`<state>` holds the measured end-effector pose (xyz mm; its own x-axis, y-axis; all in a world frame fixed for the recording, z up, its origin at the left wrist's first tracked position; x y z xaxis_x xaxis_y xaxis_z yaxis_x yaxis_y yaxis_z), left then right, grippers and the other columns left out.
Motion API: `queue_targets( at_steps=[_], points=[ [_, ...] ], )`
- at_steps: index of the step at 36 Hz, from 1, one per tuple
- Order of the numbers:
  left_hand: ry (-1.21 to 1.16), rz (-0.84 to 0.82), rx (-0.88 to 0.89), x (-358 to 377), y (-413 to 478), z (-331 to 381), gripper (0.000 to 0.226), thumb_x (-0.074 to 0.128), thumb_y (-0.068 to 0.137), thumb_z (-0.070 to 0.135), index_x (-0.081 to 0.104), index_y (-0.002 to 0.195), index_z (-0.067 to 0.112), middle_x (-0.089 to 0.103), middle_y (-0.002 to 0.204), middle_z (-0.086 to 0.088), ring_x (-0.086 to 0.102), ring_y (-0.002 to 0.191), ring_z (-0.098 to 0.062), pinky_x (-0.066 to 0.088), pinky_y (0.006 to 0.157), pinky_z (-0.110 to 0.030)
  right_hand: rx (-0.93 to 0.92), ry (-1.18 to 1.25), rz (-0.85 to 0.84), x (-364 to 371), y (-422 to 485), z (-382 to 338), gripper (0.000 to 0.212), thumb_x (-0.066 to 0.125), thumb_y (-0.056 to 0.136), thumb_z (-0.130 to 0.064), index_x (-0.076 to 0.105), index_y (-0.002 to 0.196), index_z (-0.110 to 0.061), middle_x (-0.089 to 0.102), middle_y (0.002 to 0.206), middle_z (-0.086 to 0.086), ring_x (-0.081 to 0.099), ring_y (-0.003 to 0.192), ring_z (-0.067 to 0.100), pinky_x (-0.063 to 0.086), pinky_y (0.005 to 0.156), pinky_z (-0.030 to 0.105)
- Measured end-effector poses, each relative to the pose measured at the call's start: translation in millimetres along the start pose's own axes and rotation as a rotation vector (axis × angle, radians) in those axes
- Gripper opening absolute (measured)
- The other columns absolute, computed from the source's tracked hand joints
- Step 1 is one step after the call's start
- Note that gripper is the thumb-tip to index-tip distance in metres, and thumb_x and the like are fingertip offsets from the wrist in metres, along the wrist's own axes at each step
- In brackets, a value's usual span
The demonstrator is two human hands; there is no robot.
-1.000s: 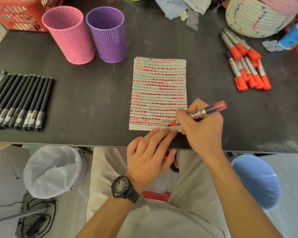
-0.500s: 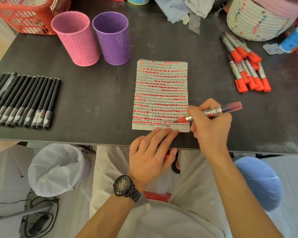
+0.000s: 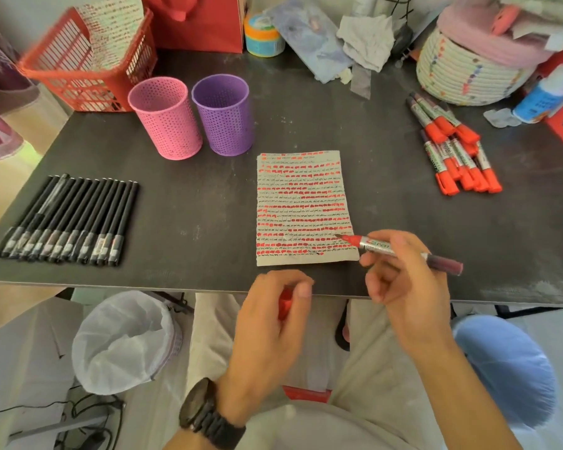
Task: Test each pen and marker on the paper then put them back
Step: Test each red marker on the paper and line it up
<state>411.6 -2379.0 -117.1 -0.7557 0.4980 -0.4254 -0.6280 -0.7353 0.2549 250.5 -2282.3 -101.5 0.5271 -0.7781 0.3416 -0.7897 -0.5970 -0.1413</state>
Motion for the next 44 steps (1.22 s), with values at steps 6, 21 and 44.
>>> queue_targets(
  at_steps=[6, 21, 44],
  points=[
    [-0.313, -0.157, -0.289, -17, -8, -8, 0.015, 0.053, 0.087, 0.055, 0.054, 0.095, 0.042, 0.042, 0.061, 0.013, 0.038, 0.055, -0.003, 0.036, 0.052, -0.014, 0.187, 0.16, -0.1, -19, -45, 13, 0.037, 0.05, 0.088, -0.034, 0.073, 0.103, -0.008, 0.07, 0.086, 0.021, 0.05, 0.047, 0.022, 0.041, 0.044, 0.023],
    [-0.228, -0.346, -0.38, -7, -65, -23, 0.015, 0.055, 0.092, 0.046, 0.058, 0.107, 0.046, 0.066, 0.088, 0.01, 0.059, 0.074, -0.003, 0.046, 0.067, -0.015, 0.203, -0.127, 0.282, -36, -83, 37, 0.042, 0.071, 0.075, -0.062, 0.069, 0.061, -0.023, 0.07, 0.066, 0.017, 0.047, 0.038, 0.015, 0.036, 0.038, 0.02],
    [-0.198, -0.361, -0.233, 1, -63, -20, 0.025, 0.066, 0.088, 0.049, 0.066, 0.113, 0.045, 0.071, 0.094, 0.017, 0.058, 0.073, -0.005, 0.041, 0.064, -0.009, 0.136, -0.336, 0.088, -22, -97, 50, 0.037, 0.069, 0.082, -0.057, 0.071, 0.073, -0.021, 0.072, 0.064, 0.009, 0.056, 0.042, 0.013, 0.043, 0.041, 0.019]
  ],
)
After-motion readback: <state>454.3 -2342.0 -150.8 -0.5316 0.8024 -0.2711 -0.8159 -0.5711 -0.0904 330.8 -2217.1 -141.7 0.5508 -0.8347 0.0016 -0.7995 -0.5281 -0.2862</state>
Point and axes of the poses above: each hand's wrist, its own y-axis towards the middle knuckle, its own x-axis out of the palm, z = x × y, the point moved 3 cm from there along y, towards the middle knuckle
